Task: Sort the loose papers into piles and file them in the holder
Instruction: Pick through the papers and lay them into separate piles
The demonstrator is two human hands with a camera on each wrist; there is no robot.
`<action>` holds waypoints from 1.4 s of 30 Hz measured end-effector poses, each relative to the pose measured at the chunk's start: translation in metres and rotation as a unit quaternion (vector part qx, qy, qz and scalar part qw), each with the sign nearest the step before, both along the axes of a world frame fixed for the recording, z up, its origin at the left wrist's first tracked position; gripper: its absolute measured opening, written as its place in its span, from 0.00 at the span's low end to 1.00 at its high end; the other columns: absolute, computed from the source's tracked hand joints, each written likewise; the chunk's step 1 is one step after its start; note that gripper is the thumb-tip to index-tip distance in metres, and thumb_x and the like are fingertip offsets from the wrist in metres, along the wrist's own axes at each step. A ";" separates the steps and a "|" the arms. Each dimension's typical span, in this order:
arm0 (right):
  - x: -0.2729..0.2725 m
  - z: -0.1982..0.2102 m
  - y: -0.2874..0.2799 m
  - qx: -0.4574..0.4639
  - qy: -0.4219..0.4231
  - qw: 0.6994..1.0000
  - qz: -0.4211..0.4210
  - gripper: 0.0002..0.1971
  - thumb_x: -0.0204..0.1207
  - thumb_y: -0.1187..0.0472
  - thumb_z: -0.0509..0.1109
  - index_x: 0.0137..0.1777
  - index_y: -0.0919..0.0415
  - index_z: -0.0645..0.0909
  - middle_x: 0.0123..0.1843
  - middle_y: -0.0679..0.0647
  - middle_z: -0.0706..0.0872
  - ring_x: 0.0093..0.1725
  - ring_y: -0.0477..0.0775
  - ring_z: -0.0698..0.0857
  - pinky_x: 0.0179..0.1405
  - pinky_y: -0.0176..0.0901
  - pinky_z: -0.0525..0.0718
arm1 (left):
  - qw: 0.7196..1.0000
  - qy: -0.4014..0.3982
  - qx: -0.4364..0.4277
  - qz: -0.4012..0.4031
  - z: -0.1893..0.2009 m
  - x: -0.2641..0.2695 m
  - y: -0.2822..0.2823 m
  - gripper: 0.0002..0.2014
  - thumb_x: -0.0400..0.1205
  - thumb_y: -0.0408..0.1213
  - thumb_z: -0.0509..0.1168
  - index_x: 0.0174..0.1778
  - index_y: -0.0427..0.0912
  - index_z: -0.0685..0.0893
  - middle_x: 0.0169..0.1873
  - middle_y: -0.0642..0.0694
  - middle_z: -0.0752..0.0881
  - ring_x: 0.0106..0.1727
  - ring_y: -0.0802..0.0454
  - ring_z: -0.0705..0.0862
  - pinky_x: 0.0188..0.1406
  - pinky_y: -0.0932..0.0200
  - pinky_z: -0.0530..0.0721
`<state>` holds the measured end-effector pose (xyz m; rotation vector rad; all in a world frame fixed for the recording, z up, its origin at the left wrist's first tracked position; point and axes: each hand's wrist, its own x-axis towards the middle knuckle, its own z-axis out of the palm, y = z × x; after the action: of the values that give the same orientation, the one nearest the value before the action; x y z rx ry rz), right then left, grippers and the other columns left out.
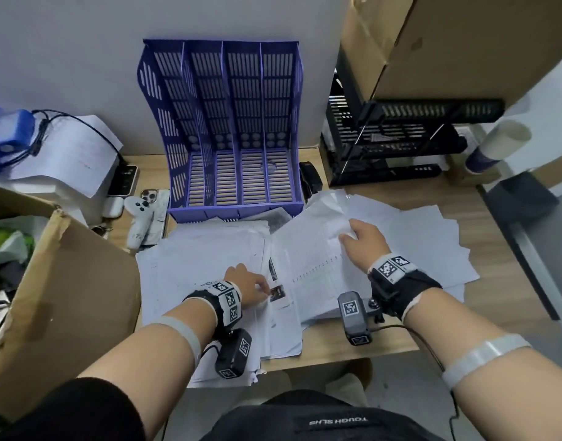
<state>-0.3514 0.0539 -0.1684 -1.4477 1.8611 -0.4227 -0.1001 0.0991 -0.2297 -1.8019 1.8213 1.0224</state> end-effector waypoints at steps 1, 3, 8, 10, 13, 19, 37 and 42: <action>-0.005 0.009 -0.004 -0.022 -0.022 0.999 -0.009 0.12 0.81 0.62 0.62 0.58 0.62 0.83 0.55 0.55 0.87 0.54 0.57 0.82 0.51 0.42 0.75 | 1.000 0.008 0.001 0.006 0.001 -0.001 -0.001 0.12 0.80 0.54 0.64 0.58 0.63 0.86 0.61 0.43 0.77 0.67 0.40 0.76 0.69 0.52 0.74; -0.015 0.027 -0.011 -0.057 -0.078 0.994 -0.046 0.12 0.80 0.63 0.61 0.58 0.60 0.84 0.53 0.55 0.87 0.51 0.55 0.83 0.47 0.44 0.77 | 0.997 0.062 0.005 0.055 0.008 -0.004 -0.005 0.15 0.80 0.57 0.64 0.57 0.57 0.87 0.63 0.45 0.83 0.66 0.44 0.80 0.68 0.54 0.77; -0.027 0.050 -0.011 -0.071 -0.255 0.940 -0.213 0.09 0.70 0.59 0.66 0.46 0.62 0.82 0.44 0.64 0.87 0.38 0.63 0.85 0.43 0.55 0.86 | 0.850 0.377 0.111 0.350 0.047 -0.029 -0.017 0.35 0.76 0.71 0.60 0.64 0.44 0.82 0.58 0.42 0.90 0.56 0.42 0.91 0.61 0.45 0.86; -0.029 0.051 -0.004 -0.066 -0.312 0.918 -0.235 0.08 0.71 0.63 0.68 0.46 0.66 0.81 0.43 0.62 0.84 0.38 0.57 0.84 0.40 0.54 0.83 | 0.767 0.457 0.164 0.419 0.063 -0.039 -0.021 0.40 0.71 0.74 0.62 0.66 0.44 0.77 0.57 0.37 0.90 0.54 0.38 0.91 0.54 0.41 0.88; -0.034 0.057 0.003 -0.082 -0.395 0.875 -0.269 0.07 0.73 0.67 0.67 0.50 0.62 0.83 0.49 0.62 0.88 0.45 0.58 0.87 0.48 0.56 0.87 | 0.778 0.437 0.171 0.419 0.071 -0.050 -0.028 0.44 0.69 0.76 0.64 0.68 0.42 0.74 0.58 0.35 0.87 0.52 0.38 0.91 0.56 0.37 0.87; -0.051 0.079 0.008 -0.146 -0.447 0.826 -0.311 0.07 0.75 0.71 0.61 0.49 0.60 0.76 0.44 0.60 0.82 0.42 0.56 0.82 0.31 0.37 0.81 | 0.816 0.331 0.180 0.438 0.064 -0.066 -0.033 0.46 0.59 0.83 0.61 0.34 0.35 0.80 0.27 0.39 0.82 0.42 0.39 0.84 0.64 0.44 0.79; -0.135 0.042 0.056 0.006 -0.429 0.835 -0.344 0.04 0.75 0.70 0.67 0.48 0.65 0.78 0.49 0.64 0.84 0.44 0.62 0.86 0.45 0.54 0.89 | 0.747 0.545 0.016 0.381 0.100 -0.157 -0.070 0.23 0.82 0.21 0.62 0.71 0.44 0.77 0.61 0.42 0.88 0.56 0.39 0.89 0.48 0.43 0.90; -0.125 0.030 0.050 0.064 -0.342 0.907 -0.238 0.15 0.77 0.68 0.69 0.63 0.59 0.84 0.55 0.59 0.91 0.51 0.61 0.90 0.45 0.50 0.88 | 0.800 0.478 0.012 0.363 0.092 -0.111 -0.062 0.18 0.84 0.22 0.59 0.63 0.47 0.81 0.54 0.43 0.90 0.50 0.40 0.88 0.49 0.42 0.89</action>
<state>-0.4762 0.1040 -0.1381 -0.6067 1.5830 -0.8938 -0.2112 0.0375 -0.1373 -2.2132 1.4412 2.6108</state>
